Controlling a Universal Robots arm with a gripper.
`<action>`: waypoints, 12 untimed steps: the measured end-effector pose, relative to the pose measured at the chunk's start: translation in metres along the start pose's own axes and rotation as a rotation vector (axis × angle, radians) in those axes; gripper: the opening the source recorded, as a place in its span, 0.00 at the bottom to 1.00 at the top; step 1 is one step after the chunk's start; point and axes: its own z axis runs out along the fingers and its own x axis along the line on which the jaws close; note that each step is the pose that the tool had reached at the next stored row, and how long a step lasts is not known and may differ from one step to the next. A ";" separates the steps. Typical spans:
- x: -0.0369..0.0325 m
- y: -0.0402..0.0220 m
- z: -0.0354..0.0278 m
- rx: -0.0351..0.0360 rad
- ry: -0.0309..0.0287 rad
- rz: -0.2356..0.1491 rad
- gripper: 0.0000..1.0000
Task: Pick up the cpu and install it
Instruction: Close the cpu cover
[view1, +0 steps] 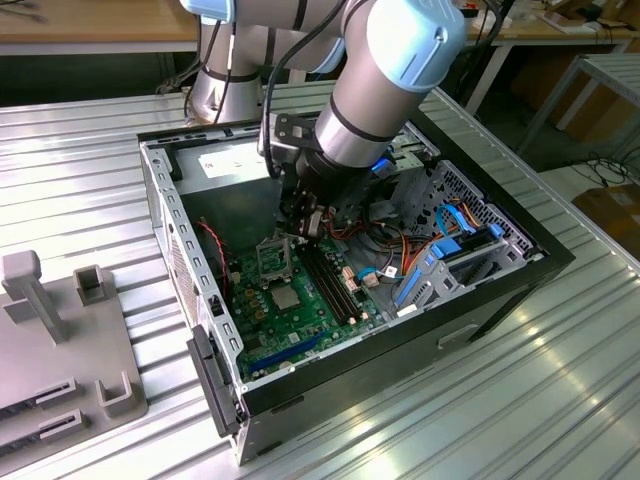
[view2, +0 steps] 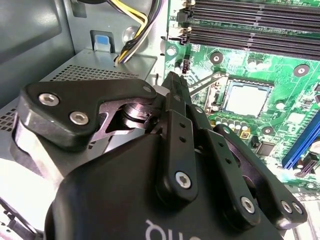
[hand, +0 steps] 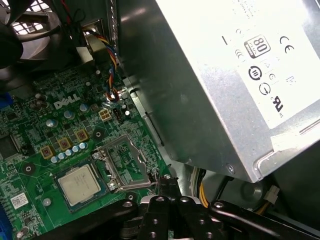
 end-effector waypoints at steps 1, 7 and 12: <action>0.0001 0.0000 -0.0002 -0.0002 -0.0001 -0.001 0.11; 0.0016 -0.0008 -0.0015 -0.0023 -0.0021 -0.005 0.11; 0.0064 -0.0030 -0.0025 -0.0027 -0.0019 -0.007 0.11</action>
